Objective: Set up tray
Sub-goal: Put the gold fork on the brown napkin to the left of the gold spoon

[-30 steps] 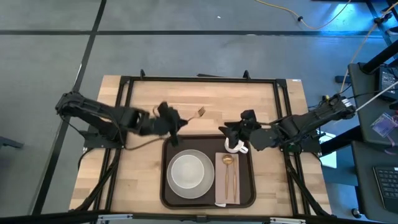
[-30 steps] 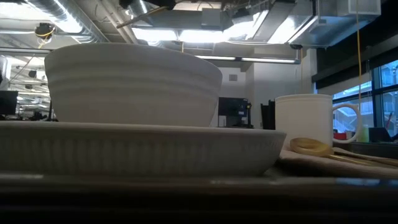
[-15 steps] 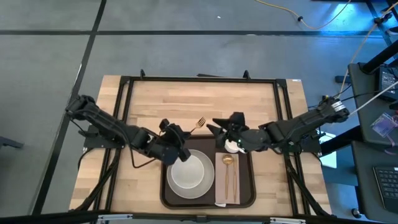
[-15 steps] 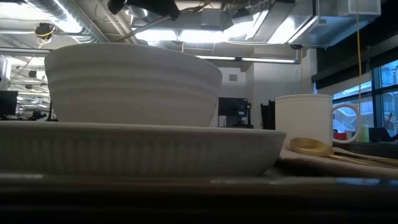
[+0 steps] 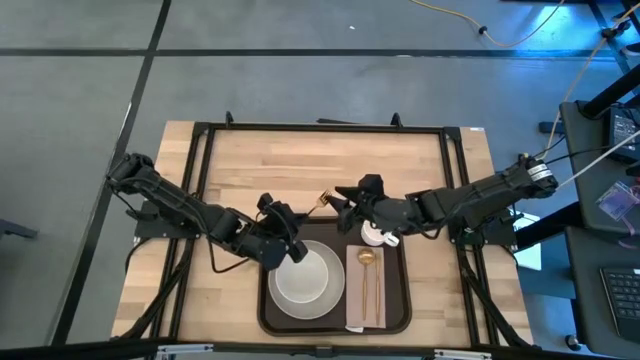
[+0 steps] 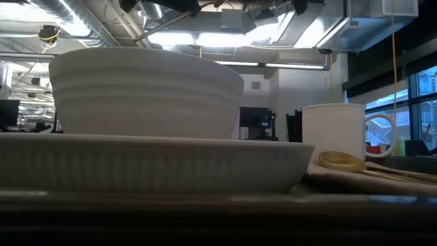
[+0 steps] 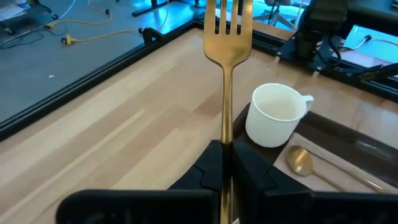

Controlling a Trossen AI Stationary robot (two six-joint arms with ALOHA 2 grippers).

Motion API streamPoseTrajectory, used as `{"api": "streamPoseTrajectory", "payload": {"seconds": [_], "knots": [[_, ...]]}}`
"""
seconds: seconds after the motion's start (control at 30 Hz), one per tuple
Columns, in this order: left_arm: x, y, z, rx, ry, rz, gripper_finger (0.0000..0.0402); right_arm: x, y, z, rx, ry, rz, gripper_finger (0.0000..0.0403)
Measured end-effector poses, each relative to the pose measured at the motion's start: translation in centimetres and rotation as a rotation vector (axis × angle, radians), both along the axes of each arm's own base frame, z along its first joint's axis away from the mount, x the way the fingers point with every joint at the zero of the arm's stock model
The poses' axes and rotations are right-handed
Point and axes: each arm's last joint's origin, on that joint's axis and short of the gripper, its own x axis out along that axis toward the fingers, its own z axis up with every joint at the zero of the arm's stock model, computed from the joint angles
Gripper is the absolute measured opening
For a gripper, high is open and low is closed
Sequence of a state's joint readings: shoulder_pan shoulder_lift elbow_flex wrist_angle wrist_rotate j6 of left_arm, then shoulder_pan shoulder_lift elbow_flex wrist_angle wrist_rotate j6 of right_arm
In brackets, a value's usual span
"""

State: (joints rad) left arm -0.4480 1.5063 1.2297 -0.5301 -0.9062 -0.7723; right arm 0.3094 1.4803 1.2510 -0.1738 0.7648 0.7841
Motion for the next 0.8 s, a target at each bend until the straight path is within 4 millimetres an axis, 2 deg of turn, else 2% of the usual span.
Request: {"api": "streamPoseTrajectory", "payload": {"seconds": [0.37,0.67,0.8], "knots": [[0.1,0.3,0.0,0.025,0.006,0.006,0.0008,0.5,-1.2,0.1,0.033,-0.006,0.036,0.0114],[0.1,0.3,0.1,0.025,0.007,0.005,0.0014,0.5,-1.2,0.0,-0.001,0.014,0.039,0.0011],[0.1,0.3,0.1,0.042,0.012,0.002,0.0019,0.5,-1.3,0.0,-0.008,0.015,0.028,0.0005]]}}
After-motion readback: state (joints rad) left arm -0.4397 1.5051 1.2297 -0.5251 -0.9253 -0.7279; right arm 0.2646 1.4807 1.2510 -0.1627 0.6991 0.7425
